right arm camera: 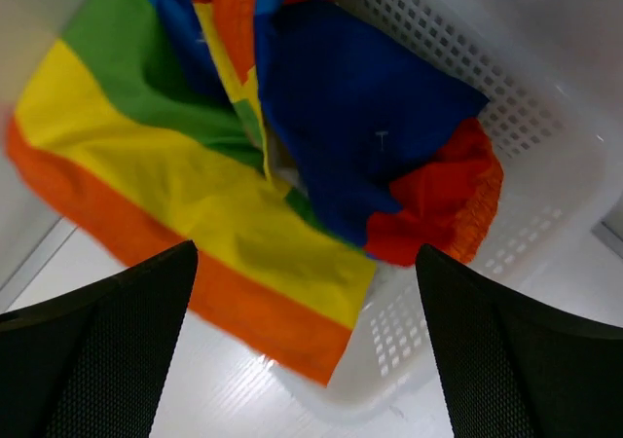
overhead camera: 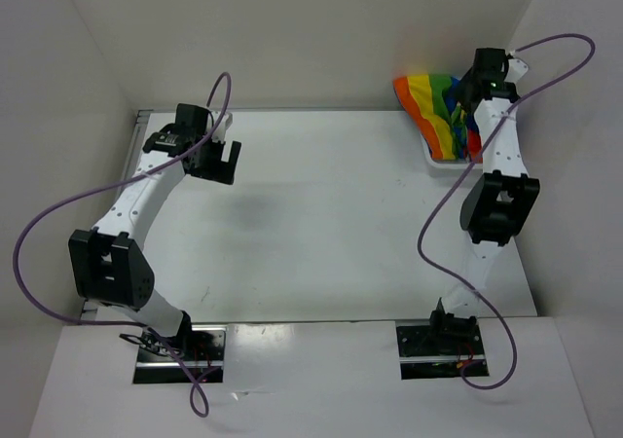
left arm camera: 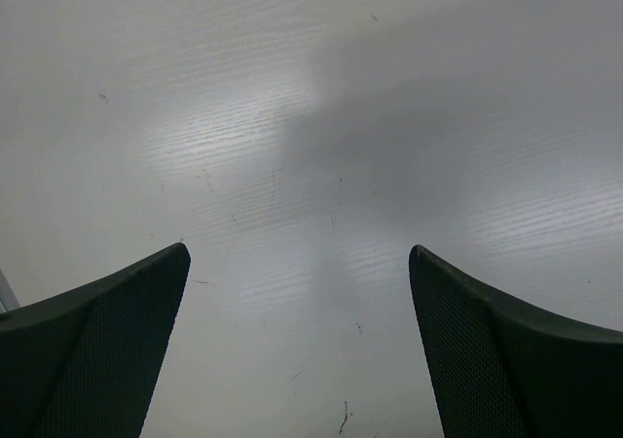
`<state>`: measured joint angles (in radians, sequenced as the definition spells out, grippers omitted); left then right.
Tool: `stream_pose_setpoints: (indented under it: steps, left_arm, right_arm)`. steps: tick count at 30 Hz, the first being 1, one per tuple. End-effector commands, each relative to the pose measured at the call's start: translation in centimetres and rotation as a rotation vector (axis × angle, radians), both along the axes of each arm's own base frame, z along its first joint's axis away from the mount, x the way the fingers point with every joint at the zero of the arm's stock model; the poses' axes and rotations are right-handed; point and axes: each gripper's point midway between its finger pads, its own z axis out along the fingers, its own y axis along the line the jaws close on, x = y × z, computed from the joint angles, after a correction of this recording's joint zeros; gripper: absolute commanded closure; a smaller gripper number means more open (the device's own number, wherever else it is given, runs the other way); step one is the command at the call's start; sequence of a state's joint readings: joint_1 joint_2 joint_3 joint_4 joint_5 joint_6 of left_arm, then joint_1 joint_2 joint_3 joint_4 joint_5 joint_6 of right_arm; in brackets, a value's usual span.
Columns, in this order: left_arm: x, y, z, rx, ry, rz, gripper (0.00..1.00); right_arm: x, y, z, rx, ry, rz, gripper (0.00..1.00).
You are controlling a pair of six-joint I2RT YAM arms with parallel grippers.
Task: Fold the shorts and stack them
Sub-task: Grab the shorts from the pile, then move the shorts to the center of the board
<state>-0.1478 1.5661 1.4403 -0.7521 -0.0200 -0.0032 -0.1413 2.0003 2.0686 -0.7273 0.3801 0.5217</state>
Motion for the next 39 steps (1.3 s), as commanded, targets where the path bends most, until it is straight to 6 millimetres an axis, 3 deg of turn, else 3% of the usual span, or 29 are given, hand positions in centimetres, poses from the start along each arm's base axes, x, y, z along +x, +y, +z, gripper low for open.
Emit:
stream_pose_setpoints:
  steps: [1, 3, 5, 7, 9, 10, 12, 13, 15, 17, 18, 20, 21, 22, 24, 25, 27, 28, 30, 31, 34, 35, 39]
  left_arm:
    - [1.1, -0.3, 1.3, -0.008, -0.051, -0.007, 0.00]
    - [1.0, -0.1, 1.0, 0.000, -0.043, -0.001, 0.00]
    - [0.8, -0.1, 0.9, 0.002, -0.033, -0.001, 0.00]
    - [0.6, 0.1, 0.6, 0.010, -0.025, 0.004, 0.00]
    - [0.6, 0.1, 0.5, 0.011, -0.025, 0.004, 0.00]
    - [0.4, 0.1, 0.4, 0.012, -0.016, 0.004, 0.00]
    - [0.4, 0.1, 0.4, 0.012, -0.016, 0.004, 0.00]
    - [0.5, 0.3, 0.4, 0.019, -0.017, 0.009, 0.00]
    - [0.5, 0.3, 0.4, 0.019, -0.017, 0.009, 0.00]
    - [0.6, 0.1, 0.8, 0.009, -0.025, 0.003, 0.00]
    - [0.7, -0.2, 1.1, -0.004, -0.032, -0.006, 0.00]
    - [1.2, -0.9, 1.3, -0.033, -0.042, -0.026, 0.00]
    - [1.5, -1.2, 0.9, -0.043, -0.030, -0.036, 0.00]
    - [2.3, -1.7, 2.0, -0.065, -0.056, -0.050, 0.00]
    - [2.7, -3.0, 2.5, -0.120, -0.059, -0.093, 0.00]
    - [2.9, -3.2, 2.9, -0.130, -0.068, -0.101, 0.00]
    - [3.1, -3.0, 3.3, -0.118, -0.081, -0.091, 0.00]
    - [3.0, -3.0, 3.7, -0.119, -0.090, -0.091, 0.00]
    - [2.7, -2.2, 3.2, -0.110, -0.081, -0.071, 0.00]
    - [2.9, -1.6, 3.2, -0.109, -0.082, -0.056, 0.00]
    - [2.9, -0.5, 3.8, -0.109, -0.092, -0.030, 0.00]
    - [2.9, 0.3, 4.3, -0.109, -0.105, -0.013, 0.00]
    - [3.8, 3.0, 7.4, -0.108, -0.183, 0.051, 0.00]
  right_arm:
    - [1.3, -0.2, -1.6, 0.024, 0.067, 0.032, 0.03]
    - [2.4, -1.6, -3.2, 0.022, 0.088, 0.006, 0.04]
    - [2.7, -3.0, -4.2, 0.034, 0.096, -0.011, 0.14]
    - [3.2, -3.1, -5.6, 0.044, 0.111, -0.017, 0.23]
    - [3.5, -3.6, -5.6, 0.049, 0.103, -0.020, 0.39]
    - [3.7, -3.4, -6.4, 0.062, 0.114, -0.009, 0.59]
    - [3.9, -3.4, -4.8, 0.061, 0.074, -0.015, 0.80]
    - [3.9, -2.7, -4.0, 0.043, 0.063, -0.014, 0.95]
    - [4.3, -0.2, -0.6, 0.005, 0.008, 0.027, 1.00]
    - [4.1, 2.5, 4.9, -0.009, -0.102, 0.085, 1.00]
    - [4.1, 5.1, 6.8, -0.011, -0.138, 0.143, 1.00]
    - [2.9, 8.5, 13.0, -0.015, -0.271, 0.233, 1.00]
    - [2.6, 11.4, 14.7, -0.020, -0.311, 0.303, 1.00]
    - [0.9, 12.8, 18.6, -0.037, -0.396, 0.336, 1.00]
    - [-0.9, 16.7, 24.0, -0.042, -0.548, 0.421, 1.00]
    - [-3.1, 17.8, 27.5, -0.036, -0.637, 0.457, 1.00]
    - [-5.7, 20.5, 32.5, -0.014, -0.784, 0.556, 1.00]
    - [-8.1, 21.9, 36.0, -0.004, -0.881, 0.606, 1.00]
    - [-11.2, 23.9, 39.6, 0.038, -0.988, 0.705, 1.00]
    - [-13.8, 24.3, 42.7, 0.071, -1.088, 0.736, 1.00]
    - [-17.5, 26.8, 45.9, 0.140, -1.211, 0.862, 1.00]
    - [-19.0, 26.8, 46.9, 0.174, -1.246, 0.879, 1.00]
    - [-19.6, 28.2, 46.6, 0.230, -1.234, 0.958, 1.00]
